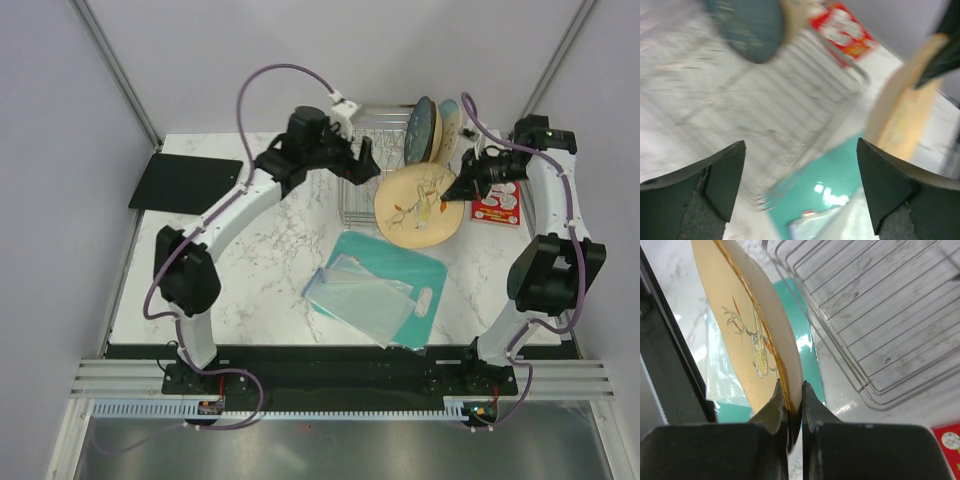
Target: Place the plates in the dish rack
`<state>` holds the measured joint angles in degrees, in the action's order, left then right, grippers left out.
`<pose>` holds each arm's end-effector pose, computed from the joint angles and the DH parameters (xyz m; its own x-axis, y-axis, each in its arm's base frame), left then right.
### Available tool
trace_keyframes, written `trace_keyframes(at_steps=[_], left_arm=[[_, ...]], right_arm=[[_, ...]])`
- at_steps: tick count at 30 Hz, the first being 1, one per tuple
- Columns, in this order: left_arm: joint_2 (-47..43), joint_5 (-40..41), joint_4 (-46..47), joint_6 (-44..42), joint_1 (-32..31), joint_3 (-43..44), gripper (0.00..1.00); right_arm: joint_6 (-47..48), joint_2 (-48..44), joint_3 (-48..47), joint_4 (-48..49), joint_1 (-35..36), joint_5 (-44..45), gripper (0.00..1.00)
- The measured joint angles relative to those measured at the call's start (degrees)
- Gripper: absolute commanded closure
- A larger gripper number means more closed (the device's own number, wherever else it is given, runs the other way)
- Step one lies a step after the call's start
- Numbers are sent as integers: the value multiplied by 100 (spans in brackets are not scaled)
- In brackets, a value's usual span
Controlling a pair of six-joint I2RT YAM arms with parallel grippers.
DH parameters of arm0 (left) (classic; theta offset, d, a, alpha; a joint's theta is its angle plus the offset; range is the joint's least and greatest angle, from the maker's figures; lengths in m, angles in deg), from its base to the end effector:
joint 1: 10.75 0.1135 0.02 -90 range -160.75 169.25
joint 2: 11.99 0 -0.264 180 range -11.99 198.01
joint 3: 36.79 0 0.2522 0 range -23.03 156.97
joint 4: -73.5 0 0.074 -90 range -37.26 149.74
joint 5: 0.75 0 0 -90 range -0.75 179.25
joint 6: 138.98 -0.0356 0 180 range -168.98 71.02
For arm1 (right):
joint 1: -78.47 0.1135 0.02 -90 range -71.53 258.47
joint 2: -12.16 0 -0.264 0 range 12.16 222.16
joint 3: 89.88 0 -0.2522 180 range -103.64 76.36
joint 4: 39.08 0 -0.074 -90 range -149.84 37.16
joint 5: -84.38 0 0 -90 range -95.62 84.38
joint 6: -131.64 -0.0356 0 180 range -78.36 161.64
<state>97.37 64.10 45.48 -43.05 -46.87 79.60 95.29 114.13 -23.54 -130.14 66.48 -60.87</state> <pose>0.3602 -0.2816 0.3554 -0.3760 0.1586 -0.9129 0.8196 0.5165 -0.2479 0.3378 -0.0418 0.3302 -0.5458 -0.3534 -0.7597 -0.7920 0.5136 0.3301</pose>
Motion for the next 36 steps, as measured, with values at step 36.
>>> trace_keyframes(at_steps=[36], left_arm=[[-2704,5486,625,-1294,678,-3211,0]], right_arm=[[-4889,850,-1274,5707,3790,10542,100]])
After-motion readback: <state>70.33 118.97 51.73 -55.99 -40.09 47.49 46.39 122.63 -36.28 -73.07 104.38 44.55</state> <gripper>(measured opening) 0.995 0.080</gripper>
